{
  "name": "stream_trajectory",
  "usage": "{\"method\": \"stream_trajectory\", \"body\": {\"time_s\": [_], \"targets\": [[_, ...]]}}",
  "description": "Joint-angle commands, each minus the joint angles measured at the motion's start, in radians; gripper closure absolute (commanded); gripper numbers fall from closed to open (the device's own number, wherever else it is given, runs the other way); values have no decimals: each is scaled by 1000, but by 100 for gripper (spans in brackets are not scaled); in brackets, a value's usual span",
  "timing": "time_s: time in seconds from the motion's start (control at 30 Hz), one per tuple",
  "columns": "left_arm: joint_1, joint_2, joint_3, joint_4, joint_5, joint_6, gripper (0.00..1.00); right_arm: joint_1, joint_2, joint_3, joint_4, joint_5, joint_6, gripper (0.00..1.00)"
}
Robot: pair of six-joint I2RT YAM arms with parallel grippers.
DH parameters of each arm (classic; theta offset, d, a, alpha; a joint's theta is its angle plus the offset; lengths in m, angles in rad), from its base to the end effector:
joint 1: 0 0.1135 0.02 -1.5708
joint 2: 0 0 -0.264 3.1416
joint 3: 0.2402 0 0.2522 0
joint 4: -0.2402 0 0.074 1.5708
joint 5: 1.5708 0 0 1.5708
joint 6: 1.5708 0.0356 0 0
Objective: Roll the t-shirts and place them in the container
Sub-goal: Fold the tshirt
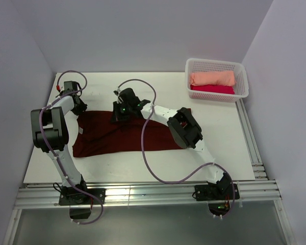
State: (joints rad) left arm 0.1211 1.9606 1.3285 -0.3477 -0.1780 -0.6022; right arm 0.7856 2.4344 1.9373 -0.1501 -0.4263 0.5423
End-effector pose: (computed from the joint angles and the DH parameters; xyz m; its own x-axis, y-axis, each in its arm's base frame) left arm 0.4104 0.0563 0.1708 -0.5565 -0.6293 -0.5425 -0.6456 0.7385 -0.1945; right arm 0.3781 0.3990 0.1568 -0.8178 -0.1534 -0.5546 -0.5313 0.5716 0.6253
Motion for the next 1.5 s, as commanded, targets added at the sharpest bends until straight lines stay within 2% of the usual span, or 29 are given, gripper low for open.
{"method": "stream_trajectory", "body": {"time_s": [0.0, 0.57, 1.1, 1.37, 1.4, 1.47], "targets": [[5, -17, -9, 18, -11, 10, 70, 10, -37, 14, 35, -29, -22, 99], [6, -23, -8, 13, -23, 12, 70, 10, -242, -277, 152, -63, -71, 100], [5, -19, -5, 1, -54, 4, 69, 29, -379, -574, 368, -144, -59, 99], [6, -31, -11, -2, -74, 2, 68, 32, -428, -675, 383, -127, -68, 92], [5, -31, -9, -2, -74, 1, 68, 32, -428, -679, 380, -123, -70, 90], [5, -32, -9, -4, -74, 2, 69, 32, -431, -693, 370, -109, -73, 79]]}}
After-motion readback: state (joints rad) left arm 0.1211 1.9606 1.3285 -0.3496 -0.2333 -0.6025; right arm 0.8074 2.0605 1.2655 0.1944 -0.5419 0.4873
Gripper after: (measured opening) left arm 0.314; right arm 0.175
